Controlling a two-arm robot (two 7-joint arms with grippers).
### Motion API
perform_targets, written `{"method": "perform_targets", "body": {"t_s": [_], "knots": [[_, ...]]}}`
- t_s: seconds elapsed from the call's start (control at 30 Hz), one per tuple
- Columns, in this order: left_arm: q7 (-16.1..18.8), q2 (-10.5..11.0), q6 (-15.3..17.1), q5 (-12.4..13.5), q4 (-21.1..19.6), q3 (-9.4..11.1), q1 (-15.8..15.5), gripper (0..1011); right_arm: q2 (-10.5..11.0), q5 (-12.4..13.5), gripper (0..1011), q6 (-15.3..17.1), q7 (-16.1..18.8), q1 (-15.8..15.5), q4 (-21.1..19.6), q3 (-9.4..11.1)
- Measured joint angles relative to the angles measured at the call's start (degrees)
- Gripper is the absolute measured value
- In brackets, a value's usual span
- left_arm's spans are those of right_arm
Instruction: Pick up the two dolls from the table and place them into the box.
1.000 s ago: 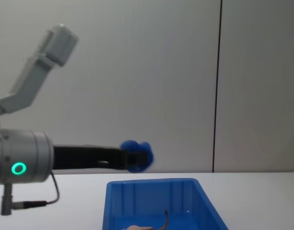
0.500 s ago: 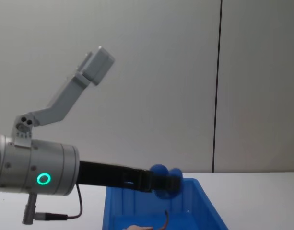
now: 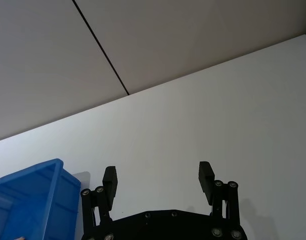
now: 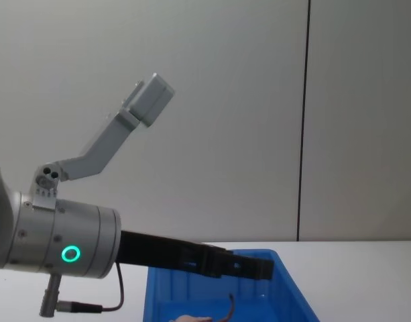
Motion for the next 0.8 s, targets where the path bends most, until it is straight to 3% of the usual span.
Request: {"method": "perform_targets", "body": {"t_s": [0.23,0.5,0.8], "knots": [[1.79,0.36,-1.85,-1.08,-0.8,-0.25,0.53,1001,0.0,0.0,1001,0.0,0.0,0.0,0.0,0.0],[6.23,1.33,-5.54,-2.81,-3.29,-1.1,1.97,1001,0.0,0.0,1001,0.0,0.0,0.0,0.0,0.0],[13.47,2.9,-9.63,-3.8,-7.28,-2.15,4.21,1001,0.0,0.0,1001,0.0,0.0,0.0,0.0,0.0]]}}
